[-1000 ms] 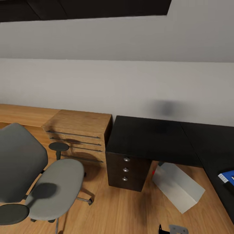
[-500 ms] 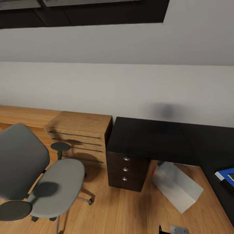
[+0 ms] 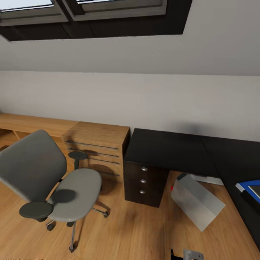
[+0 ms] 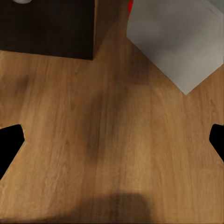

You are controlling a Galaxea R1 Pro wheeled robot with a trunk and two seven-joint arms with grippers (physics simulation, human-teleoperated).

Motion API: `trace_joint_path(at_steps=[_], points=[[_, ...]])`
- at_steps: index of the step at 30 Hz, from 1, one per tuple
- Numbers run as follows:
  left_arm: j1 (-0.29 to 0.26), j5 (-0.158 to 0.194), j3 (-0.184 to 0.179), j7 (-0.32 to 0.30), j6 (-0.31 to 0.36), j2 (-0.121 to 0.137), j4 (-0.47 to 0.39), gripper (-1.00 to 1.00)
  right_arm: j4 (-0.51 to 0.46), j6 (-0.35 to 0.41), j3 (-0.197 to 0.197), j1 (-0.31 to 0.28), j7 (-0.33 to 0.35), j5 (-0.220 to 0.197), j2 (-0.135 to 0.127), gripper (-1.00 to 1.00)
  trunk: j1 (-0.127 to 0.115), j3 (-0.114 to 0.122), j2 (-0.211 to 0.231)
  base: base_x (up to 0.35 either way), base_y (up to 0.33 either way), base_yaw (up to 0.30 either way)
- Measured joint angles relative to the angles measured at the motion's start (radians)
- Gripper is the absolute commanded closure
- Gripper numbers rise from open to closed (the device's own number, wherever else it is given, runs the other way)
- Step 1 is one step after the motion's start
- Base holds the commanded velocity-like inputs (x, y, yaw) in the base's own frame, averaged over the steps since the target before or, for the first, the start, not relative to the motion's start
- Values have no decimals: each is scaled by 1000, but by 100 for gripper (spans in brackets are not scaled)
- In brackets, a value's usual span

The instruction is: In the bedroom, organize the workspace by keeping the computer under the desk, ensuring the monitor is on the desk, placing the keyboard on the desk next to the monitor, placing the mouse on the desk next to the keyboard, moving the folder from the swivel chair onto the desk next to the mouse, stacking the notebook on top of the folder with the pen on top of the notebook, and positioning the swivel chair next to the desk.

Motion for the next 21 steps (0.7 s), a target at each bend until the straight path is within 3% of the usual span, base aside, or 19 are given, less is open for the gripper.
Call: trace_joint_path(at_steps=[6,9,21], points=[[0,1,-1,1,-37,-1,0,-100,0,-18,-3,0,-1,-4,9,-100,0,8,0,-14,0,189],[0,2,-1,1,-40,-1,0,-100,0,-73,-3,0,-3,-6,11,-100,0,12,0,-2,0,173],[0,1,-1,0,-41,-1,0,-100,1,-96,-3,0,-3,-6,10,-100,0,29,0,0,0,161]])
